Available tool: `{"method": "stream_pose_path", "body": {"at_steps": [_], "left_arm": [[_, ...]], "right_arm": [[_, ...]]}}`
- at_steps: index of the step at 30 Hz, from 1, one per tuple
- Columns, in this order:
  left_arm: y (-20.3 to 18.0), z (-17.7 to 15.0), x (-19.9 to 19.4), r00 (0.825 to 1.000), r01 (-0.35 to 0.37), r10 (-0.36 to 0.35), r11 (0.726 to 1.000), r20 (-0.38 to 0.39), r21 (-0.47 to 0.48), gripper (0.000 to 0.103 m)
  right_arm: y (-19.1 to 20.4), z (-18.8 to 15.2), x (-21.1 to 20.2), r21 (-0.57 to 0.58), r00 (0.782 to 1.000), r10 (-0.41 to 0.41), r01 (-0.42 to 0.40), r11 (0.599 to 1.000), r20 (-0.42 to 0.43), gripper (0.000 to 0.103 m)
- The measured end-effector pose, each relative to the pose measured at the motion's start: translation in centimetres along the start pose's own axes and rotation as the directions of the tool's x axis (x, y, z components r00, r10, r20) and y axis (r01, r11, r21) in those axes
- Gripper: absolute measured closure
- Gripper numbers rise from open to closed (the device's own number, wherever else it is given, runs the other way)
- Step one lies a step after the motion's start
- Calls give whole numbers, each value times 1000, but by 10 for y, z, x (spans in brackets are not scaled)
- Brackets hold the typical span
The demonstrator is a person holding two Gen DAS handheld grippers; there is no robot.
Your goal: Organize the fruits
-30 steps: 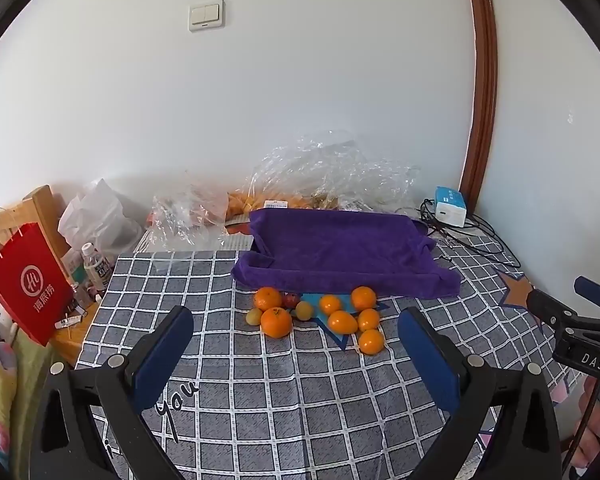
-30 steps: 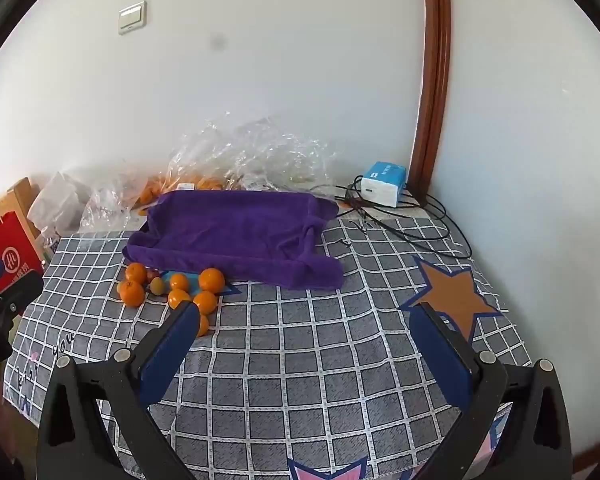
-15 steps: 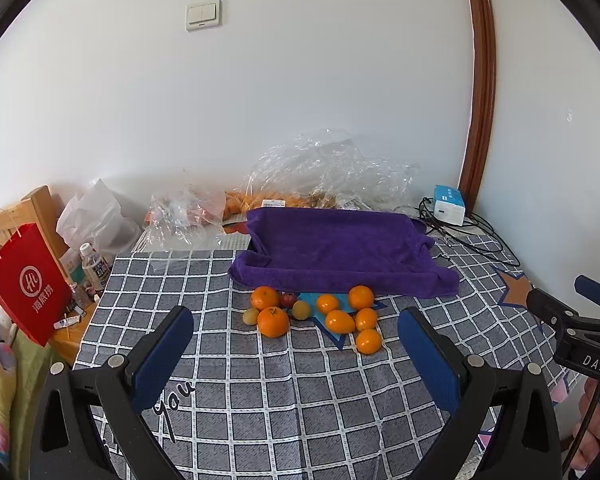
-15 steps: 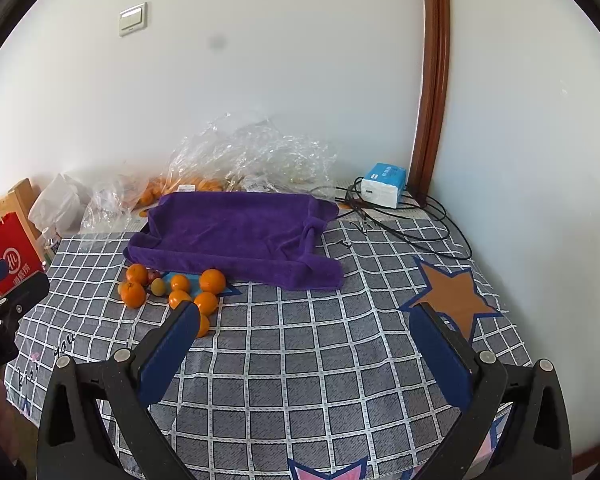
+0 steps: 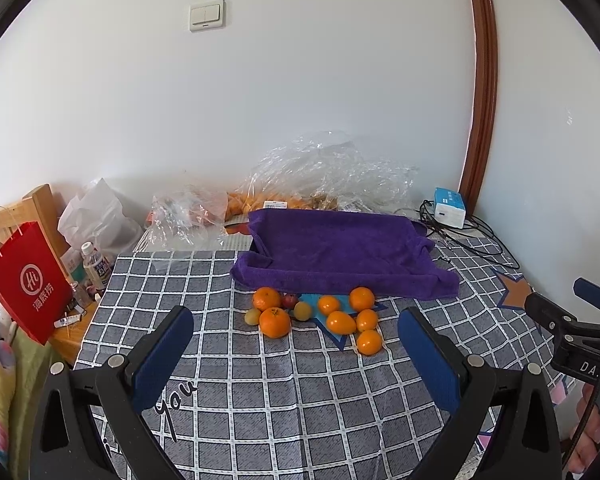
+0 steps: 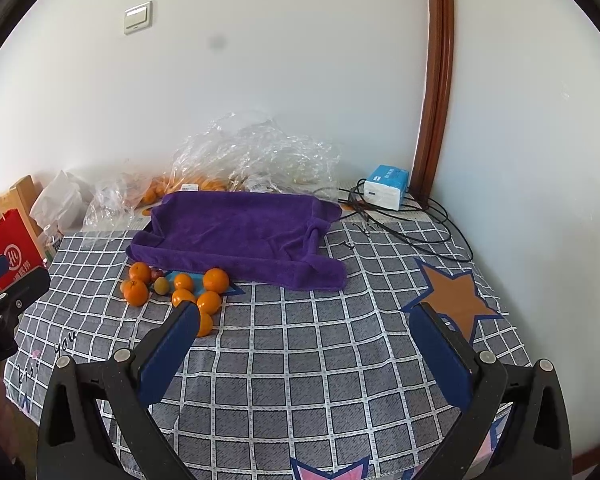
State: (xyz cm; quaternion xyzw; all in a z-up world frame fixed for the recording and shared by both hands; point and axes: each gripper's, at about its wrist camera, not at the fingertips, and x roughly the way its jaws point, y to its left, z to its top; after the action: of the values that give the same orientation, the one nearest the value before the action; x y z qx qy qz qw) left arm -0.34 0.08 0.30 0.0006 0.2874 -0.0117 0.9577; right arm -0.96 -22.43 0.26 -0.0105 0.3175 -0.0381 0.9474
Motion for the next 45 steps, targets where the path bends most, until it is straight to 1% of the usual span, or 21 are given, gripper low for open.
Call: {"method": "stream_pose_path", "body": {"at_steps": [45], "left_arm": [[5,-1,-4,1000,0,0,1000,14,-7,0]], "right_arm": [[4,-2,-6,-9,1000,8,-8,1000,17,0]]}}
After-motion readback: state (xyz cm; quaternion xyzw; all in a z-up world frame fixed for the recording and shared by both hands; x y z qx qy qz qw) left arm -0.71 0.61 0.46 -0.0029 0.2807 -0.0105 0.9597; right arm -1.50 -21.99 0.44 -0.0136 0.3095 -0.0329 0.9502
